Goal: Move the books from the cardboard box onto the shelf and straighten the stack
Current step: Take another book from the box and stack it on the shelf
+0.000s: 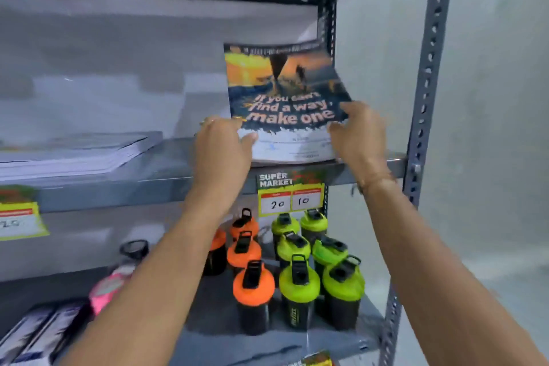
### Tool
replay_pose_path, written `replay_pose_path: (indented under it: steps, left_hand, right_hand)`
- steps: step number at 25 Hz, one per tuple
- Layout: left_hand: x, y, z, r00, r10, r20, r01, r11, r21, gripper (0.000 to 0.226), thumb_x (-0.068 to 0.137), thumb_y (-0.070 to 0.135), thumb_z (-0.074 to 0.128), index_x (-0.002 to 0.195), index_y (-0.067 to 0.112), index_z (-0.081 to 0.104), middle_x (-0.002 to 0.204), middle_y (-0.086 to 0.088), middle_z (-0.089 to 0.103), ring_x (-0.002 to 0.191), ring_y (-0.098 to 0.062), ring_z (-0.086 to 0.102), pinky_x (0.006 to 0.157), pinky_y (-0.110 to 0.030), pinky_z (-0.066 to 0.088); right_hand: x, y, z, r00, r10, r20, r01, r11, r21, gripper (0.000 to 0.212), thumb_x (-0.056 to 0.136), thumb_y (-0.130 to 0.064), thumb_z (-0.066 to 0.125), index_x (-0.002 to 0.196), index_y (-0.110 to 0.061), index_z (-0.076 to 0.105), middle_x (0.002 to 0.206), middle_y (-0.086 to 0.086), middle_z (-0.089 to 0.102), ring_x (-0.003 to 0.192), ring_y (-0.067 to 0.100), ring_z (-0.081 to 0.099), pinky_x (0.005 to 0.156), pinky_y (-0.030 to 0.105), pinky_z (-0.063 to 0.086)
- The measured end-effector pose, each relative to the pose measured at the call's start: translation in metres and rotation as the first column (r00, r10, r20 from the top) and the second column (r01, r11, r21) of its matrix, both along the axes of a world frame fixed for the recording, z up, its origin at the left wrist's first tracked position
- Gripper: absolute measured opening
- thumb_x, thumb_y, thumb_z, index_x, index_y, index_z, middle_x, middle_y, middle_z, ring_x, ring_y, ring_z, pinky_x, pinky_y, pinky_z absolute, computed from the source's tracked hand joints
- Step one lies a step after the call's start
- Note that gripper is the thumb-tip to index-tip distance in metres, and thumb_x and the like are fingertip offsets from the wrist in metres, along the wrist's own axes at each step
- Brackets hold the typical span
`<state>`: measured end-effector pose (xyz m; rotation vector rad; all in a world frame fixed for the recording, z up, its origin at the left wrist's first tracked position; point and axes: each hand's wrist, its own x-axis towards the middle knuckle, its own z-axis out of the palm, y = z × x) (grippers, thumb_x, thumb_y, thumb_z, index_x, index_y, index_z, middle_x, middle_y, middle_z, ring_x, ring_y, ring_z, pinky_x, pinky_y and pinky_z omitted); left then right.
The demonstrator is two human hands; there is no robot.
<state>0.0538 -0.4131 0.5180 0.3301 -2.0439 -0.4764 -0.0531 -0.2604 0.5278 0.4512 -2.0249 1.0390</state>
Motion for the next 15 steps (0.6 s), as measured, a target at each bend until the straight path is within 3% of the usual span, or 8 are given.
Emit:
replay_pose_path:
  steps: [3, 5, 7, 9, 10, 12, 13, 15]
  left_hand:
    - [-0.021, -0.016, 0.010, 0.920, 0.120, 0.373, -0.116, 0.993, -0.033, 0.031, 0.084, 0.028, 0.061, 0.106, 0.007, 0.068, 0.110, -0.025, 0.067, 0.106, -0.041, 0.057, 0.087, -0.039, 0.049]
    - [-0.027, -0.014, 0.011, 0.858, 0.181, 0.481, -0.177, 0.983, -0.054, 0.031, 0.085, 0.027, 0.059, 0.110, 0.009, 0.066, 0.116, -0.024, 0.064, 0.112, -0.041, 0.054, 0.092, -0.041, 0.047]
    - [-0.023, -0.001, 0.010, 0.865, 0.302, 0.400, -0.255, 0.952, -0.168, 0.026, 0.087, 0.018, 0.056, 0.107, 0.005, 0.066, 0.113, -0.026, 0.064, 0.113, -0.042, 0.050, 0.094, -0.043, 0.044]
    - [-0.022, 0.025, -0.003, 0.943, 0.315, 0.107, -0.267, 0.909, -0.321, 0.020, 0.085, 0.007, 0.055, 0.097, 0.001, 0.070, 0.102, -0.026, 0.067, 0.107, -0.043, 0.050, 0.087, -0.045, 0.043]
    - [-0.024, 0.048, -0.016, 0.979, 0.193, -0.059, -0.200, 0.894, -0.401, 0.019, 0.084, 0.006, 0.055, 0.094, 0.002, 0.071, 0.099, -0.023, 0.069, 0.103, -0.042, 0.053, 0.084, -0.044, 0.044]
    - [-0.038, 0.114, -0.065, 0.978, -0.174, -0.115, 0.085, 0.836, -0.541, 0.019, 0.084, 0.008, 0.057, 0.095, 0.008, 0.072, 0.098, -0.015, 0.072, 0.094, -0.038, 0.058, 0.081, -0.042, 0.043]
    - [-0.049, 0.153, -0.100, 0.935, -0.354, -0.026, 0.282, 0.783, -0.554, 0.018, 0.083, 0.008, 0.057, 0.094, 0.009, 0.072, 0.094, -0.013, 0.073, 0.089, -0.036, 0.061, 0.080, -0.042, 0.042]
    - [-0.066, 0.227, -0.181, 0.749, -0.603, 0.273, 0.661, 0.653, -0.370, 0.021, 0.080, 0.008, 0.056, 0.092, 0.011, 0.072, 0.091, -0.011, 0.074, 0.084, -0.034, 0.064, 0.081, -0.040, 0.046]
  right_hand:
    - [-0.025, -0.011, 0.001, 0.959, -0.100, 0.266, 0.015, 0.952, 0.307, 0.025, 0.086, -0.004, 0.048, 0.103, 0.005, 0.064, 0.111, 0.028, 0.065, 0.105, 0.041, 0.060, 0.082, 0.036, 0.050]
    - [-0.029, -0.011, -0.002, 0.929, -0.092, 0.359, -0.037, 0.941, 0.335, 0.029, 0.088, -0.003, 0.044, 0.109, 0.006, 0.060, 0.117, 0.030, 0.062, 0.110, 0.042, 0.058, 0.091, 0.039, 0.049]
    - [-0.019, -0.005, -0.003, 0.960, 0.002, 0.281, -0.070, 0.970, 0.232, 0.027, 0.090, -0.006, 0.044, 0.107, 0.005, 0.062, 0.115, 0.028, 0.064, 0.111, 0.040, 0.058, 0.094, 0.038, 0.048]
    - [0.001, 0.015, -0.028, 0.991, 0.085, -0.105, -0.088, 0.996, -0.019, 0.024, 0.091, -0.006, 0.049, 0.101, 0.004, 0.068, 0.108, 0.024, 0.070, 0.113, 0.037, 0.060, 0.098, 0.037, 0.044]
    - [0.012, 0.034, -0.050, 0.942, 0.013, -0.336, -0.080, 0.979, -0.185, 0.021, 0.090, -0.003, 0.052, 0.098, 0.006, 0.069, 0.105, 0.022, 0.071, 0.111, 0.034, 0.062, 0.098, 0.038, 0.045]
    - [0.021, 0.084, -0.125, 0.864, -0.214, -0.455, 0.000, 0.905, -0.426, 0.019, 0.089, 0.000, 0.054, 0.099, 0.008, 0.068, 0.106, 0.014, 0.069, 0.106, 0.030, 0.063, 0.096, 0.045, 0.049]
    - [0.020, 0.113, -0.174, 0.883, -0.314, -0.349, 0.101, 0.853, -0.511, 0.021, 0.090, -0.003, 0.054, 0.103, 0.008, 0.066, 0.110, 0.009, 0.065, 0.109, 0.027, 0.060, 0.099, 0.046, 0.047]
    - [0.019, 0.172, -0.277, 0.898, -0.420, 0.128, 0.389, 0.625, -0.677, 0.034, 0.090, -0.016, 0.051, 0.117, 0.002, 0.059, 0.122, 0.001, 0.055, 0.123, 0.022, 0.051, 0.108, 0.046, 0.038]
